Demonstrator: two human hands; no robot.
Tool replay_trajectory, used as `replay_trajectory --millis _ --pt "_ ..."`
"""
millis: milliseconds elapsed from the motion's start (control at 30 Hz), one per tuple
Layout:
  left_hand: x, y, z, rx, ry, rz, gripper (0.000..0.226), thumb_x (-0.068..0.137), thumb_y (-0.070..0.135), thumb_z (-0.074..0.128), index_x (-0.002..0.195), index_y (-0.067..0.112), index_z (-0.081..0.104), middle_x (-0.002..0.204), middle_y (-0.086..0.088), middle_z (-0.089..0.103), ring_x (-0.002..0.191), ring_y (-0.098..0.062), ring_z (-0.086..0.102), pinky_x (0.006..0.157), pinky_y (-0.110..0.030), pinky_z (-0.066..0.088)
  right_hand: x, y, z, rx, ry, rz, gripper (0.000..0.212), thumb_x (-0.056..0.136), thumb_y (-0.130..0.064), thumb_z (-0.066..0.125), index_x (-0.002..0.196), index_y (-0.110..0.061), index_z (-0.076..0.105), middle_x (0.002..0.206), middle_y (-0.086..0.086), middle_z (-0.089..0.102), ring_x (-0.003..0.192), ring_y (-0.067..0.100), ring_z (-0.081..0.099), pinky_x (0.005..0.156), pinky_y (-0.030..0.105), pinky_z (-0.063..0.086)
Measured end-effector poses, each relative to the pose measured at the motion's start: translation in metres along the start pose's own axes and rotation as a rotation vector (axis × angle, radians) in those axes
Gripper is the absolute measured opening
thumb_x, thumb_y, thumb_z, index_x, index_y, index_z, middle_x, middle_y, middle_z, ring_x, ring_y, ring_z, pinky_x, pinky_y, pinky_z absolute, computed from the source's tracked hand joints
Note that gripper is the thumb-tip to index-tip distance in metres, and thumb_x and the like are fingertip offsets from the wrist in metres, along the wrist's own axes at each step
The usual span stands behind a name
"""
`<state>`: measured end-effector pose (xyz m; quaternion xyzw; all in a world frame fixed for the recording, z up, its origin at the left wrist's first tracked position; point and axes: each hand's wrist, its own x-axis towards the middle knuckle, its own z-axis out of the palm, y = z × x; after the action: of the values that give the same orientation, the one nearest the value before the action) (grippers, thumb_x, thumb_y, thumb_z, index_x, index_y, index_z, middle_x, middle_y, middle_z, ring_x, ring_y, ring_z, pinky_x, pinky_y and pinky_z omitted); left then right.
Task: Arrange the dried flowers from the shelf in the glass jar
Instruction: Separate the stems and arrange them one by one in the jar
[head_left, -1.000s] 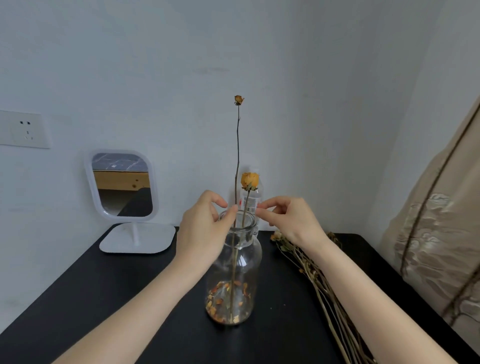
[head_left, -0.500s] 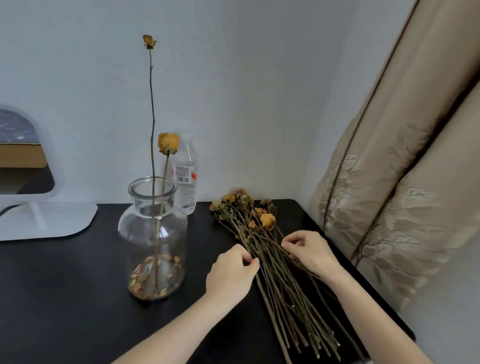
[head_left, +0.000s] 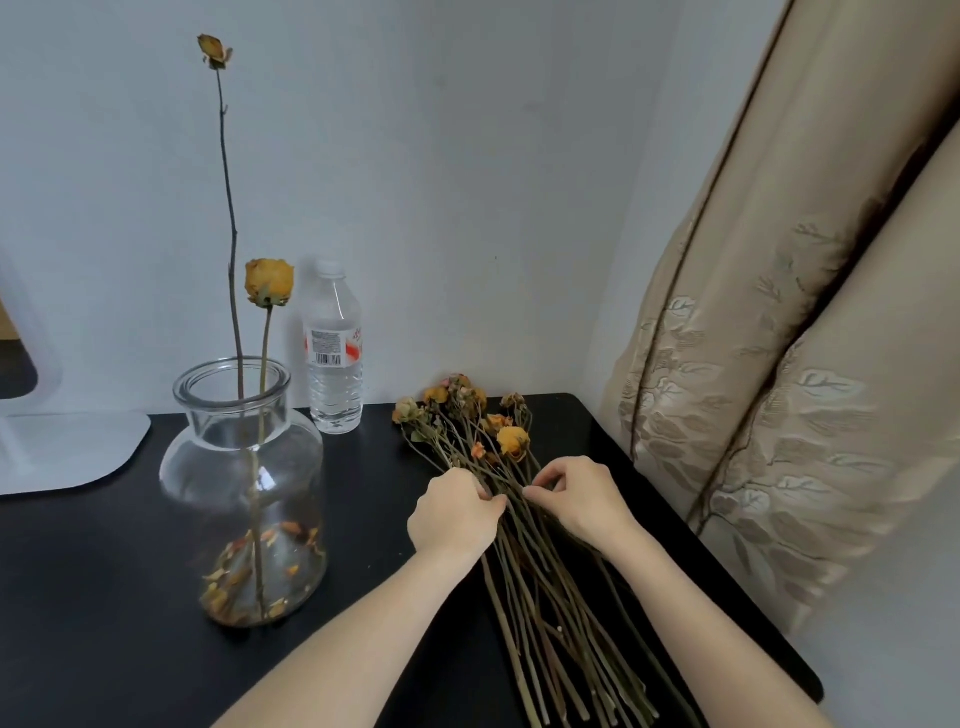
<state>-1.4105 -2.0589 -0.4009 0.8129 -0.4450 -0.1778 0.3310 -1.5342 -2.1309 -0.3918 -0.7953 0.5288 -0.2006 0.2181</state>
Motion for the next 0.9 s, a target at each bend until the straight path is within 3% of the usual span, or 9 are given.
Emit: replay_trajectory --millis 100,167,233,333,600,667,733,800,900 --pt "0.004 -0.002 0.002 -0.007 -0.044 -0.051 0.031 0.082 0.041 0.062 0.063 0.016 0.061 0.069 0.001 0.060 0.073 -0.022 0.063 0.061 -0.027 0.044 0.003 -0.008 0.004 -0.011 -0.013 0.001 0.017 0.080 -0.037 0.069 0.082 -0.021 0.064 0.067 -0.010 0.054 0.063 0.005 0.052 0.057 0.021 0.044" --pt "0.005 -0.004 0.002 -0.026 -0.068 -0.088 0.028 0.081 0.038 0.062 0.065 0.015 0.065 0.063 0.003 0.057 0.066 -0.019 0.060 0.057 -0.025 0.042 0.004 -0.012 0.008 -0.042 -0.038 0.020 0.017 0.080 -0.036 0.069 0.082 -0.020 0.063 0.076 -0.005 0.060 0.074 0.012 0.060 0.068 0.030 0.053" --pt "0.006 -0.005 0.002 -0.059 -0.086 -0.114 0.034 0.080 0.034 0.063 0.053 0.015 0.054 0.054 0.005 0.048 0.055 -0.016 0.052 0.052 -0.024 0.038 0.004 -0.015 0.009 -0.069 -0.039 0.039 0.013 0.081 -0.032 0.068 0.081 -0.019 0.064 0.084 -0.001 0.065 0.081 0.016 0.063 0.077 0.036 0.056" --pt "0.007 -0.006 0.000 -0.136 -0.103 -0.131 0.046 0.080 0.028 0.064 0.043 0.019 0.038 0.047 0.004 0.038 0.048 -0.014 0.042 0.048 -0.023 0.032 0.004 -0.015 0.009 -0.081 -0.034 0.052 0.011 0.083 -0.029 0.066 0.083 -0.019 0.067 0.088 0.001 0.067 0.083 0.017 0.064 0.078 0.036 0.056" --pt "0.008 -0.005 -0.006 -0.308 -0.059 -0.141 0.065 0.078 0.022 0.068 0.023 0.014 0.034 0.034 0.008 0.031 0.039 -0.016 0.036 0.046 -0.023 0.027 0.008 -0.018 0.005 -0.047 -0.018 0.045 0.011 0.085 -0.026 0.064 0.089 -0.019 0.072 0.087 0.001 0.069 0.082 0.016 0.065 0.080 0.036 0.056" --pt "0.009 -0.003 -0.007 -0.330 -0.048 -0.143 0.054 0.078 0.024 0.069 0.031 0.017 0.043 0.039 0.004 0.039 0.046 -0.024 0.049 0.046 -0.025 0.034 0.008 -0.019 0.005 -0.048 -0.009 0.034 0.011 0.086 -0.026 0.064 0.088 -0.019 0.072 0.085 0.000 0.069 0.080 0.015 0.065 0.078 0.036 0.057" --pt "0.009 -0.002 -0.008 -0.361 -0.056 -0.135 0.033 0.078 0.025 0.069 0.051 0.012 0.057 0.060 -0.007 0.058 0.072 -0.026 0.063 0.062 -0.033 0.049 0.007 -0.019 0.004 -0.053 -0.003 0.027 0.011 0.086 -0.026 0.063 0.087 -0.019 0.071 0.082 -0.001 0.068 0.078 0.014 0.064 0.077 0.035 0.057" --pt "0.009 -0.005 -0.007 -0.386 -0.065 -0.131 0.028 0.079 0.026 0.069 0.056 0.011 0.061 0.074 -0.002 0.063 0.082 -0.022 0.063 0.077 -0.033 0.051 0.007 -0.019 0.004 -0.042 0.011 0.015 0.012 0.086 -0.026 0.063 0.088 -0.018 0.072 0.077 -0.004 0.066 0.075 0.012 0.063 0.075 0.032 0.056" --pt "0.008 -0.010 -0.004 -0.392 -0.072 -0.148 0.023 0.079 0.025 0.069 0.062 0.009 0.066 0.078 -0.005 0.065 0.085 -0.024 0.064 0.077 -0.031 0.049 0.009 -0.017 0.001 0.044 0.048 0.010 0.013 0.086 -0.026 0.063 0.090 -0.017 0.072 0.068 -0.009 0.061 0.068 0.006 0.059 0.068 0.025 0.049"
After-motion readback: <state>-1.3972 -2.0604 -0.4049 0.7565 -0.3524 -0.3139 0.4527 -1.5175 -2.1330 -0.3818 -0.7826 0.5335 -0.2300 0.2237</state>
